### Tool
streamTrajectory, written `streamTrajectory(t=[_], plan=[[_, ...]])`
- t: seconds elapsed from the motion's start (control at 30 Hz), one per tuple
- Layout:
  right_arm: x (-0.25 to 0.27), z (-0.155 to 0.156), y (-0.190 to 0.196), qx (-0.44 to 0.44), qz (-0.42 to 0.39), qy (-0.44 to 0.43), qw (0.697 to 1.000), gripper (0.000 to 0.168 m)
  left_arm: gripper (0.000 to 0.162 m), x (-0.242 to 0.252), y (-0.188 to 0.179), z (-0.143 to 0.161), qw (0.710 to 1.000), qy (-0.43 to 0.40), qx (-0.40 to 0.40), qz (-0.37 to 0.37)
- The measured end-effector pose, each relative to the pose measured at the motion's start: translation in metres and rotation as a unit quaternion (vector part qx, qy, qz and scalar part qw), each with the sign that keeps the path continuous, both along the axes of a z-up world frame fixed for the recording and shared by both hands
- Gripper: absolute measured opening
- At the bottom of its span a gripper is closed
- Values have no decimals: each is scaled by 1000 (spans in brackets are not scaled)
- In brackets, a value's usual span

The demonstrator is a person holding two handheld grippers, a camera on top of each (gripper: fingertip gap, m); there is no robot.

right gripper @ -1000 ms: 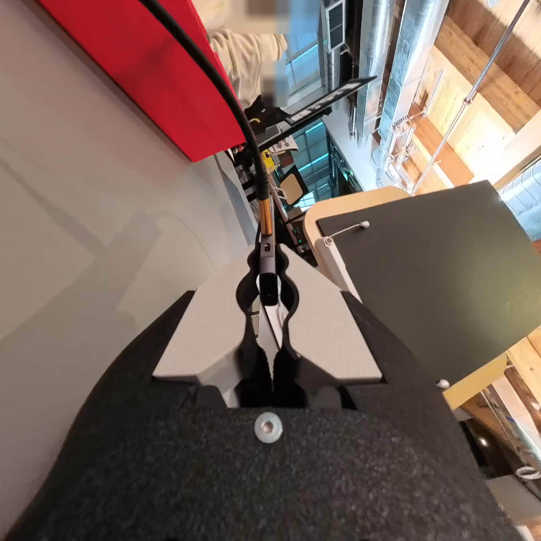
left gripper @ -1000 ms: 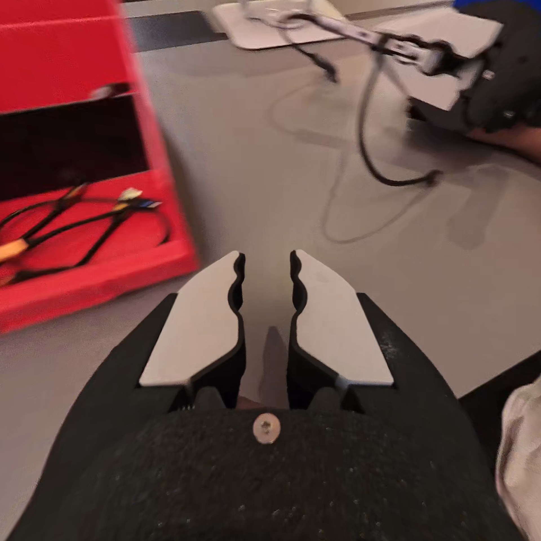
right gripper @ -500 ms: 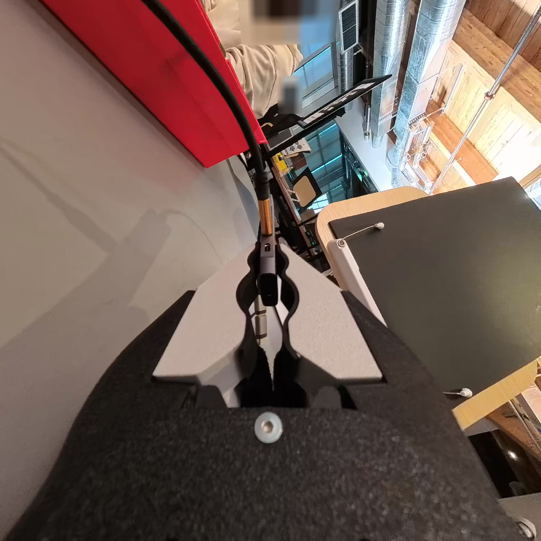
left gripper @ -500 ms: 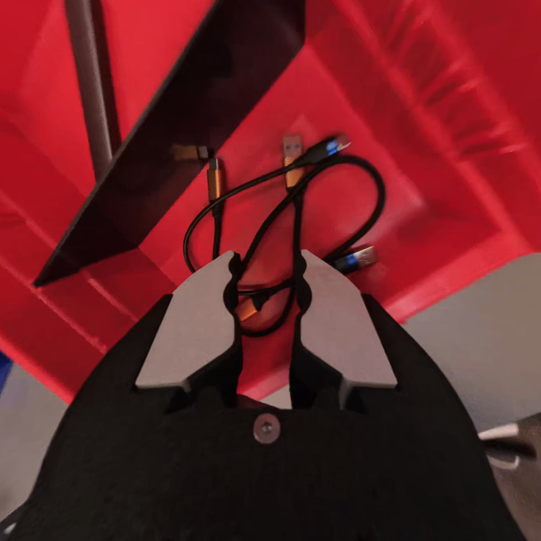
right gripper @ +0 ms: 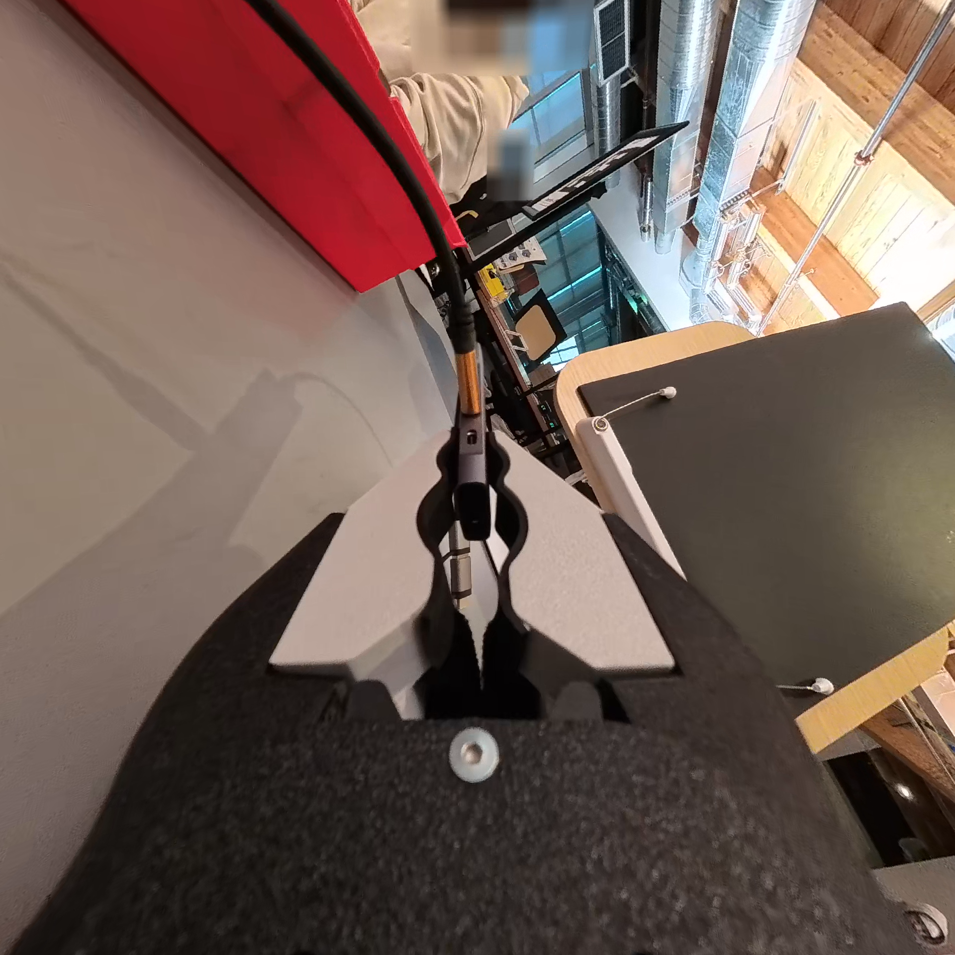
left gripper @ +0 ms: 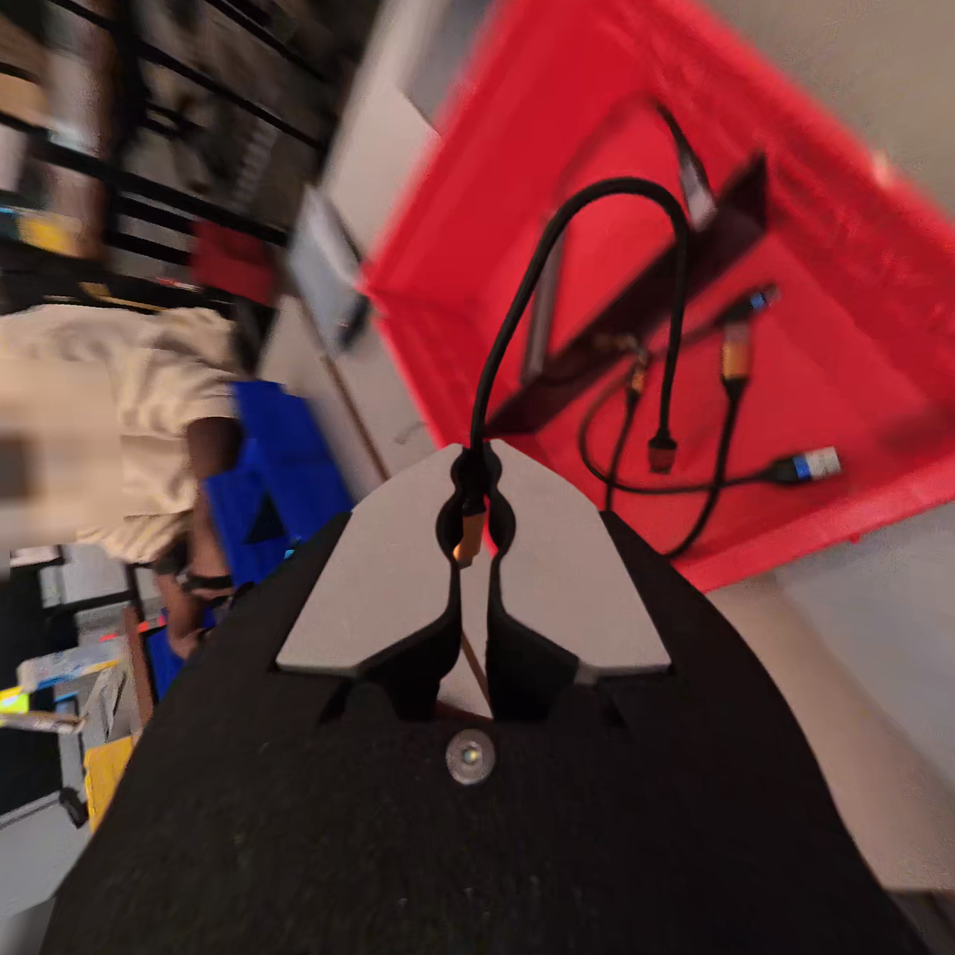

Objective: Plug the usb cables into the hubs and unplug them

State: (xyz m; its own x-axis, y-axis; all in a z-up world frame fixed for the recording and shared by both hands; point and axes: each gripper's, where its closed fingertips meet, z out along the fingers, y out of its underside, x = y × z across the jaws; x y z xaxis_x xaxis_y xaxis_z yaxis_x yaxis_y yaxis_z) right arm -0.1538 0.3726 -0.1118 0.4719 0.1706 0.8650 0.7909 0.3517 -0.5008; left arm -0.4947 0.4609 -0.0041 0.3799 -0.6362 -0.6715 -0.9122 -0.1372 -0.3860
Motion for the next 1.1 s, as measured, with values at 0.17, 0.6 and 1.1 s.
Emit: streamTrajectory(t=[0.17, 0.6, 1.1], plan=[[3, 5, 0, 0, -4, 19, 1000, 6, 4, 55, -65, 110, 971, -207, 113, -48], [16, 16, 5, -7, -15, 78, 997, 6, 4, 148, -192, -110, 782, -544, -260, 156], [13, 12, 4, -9, -12, 65, 998, 7, 34, 198, -304, -143, 787, -502, -352, 71]])
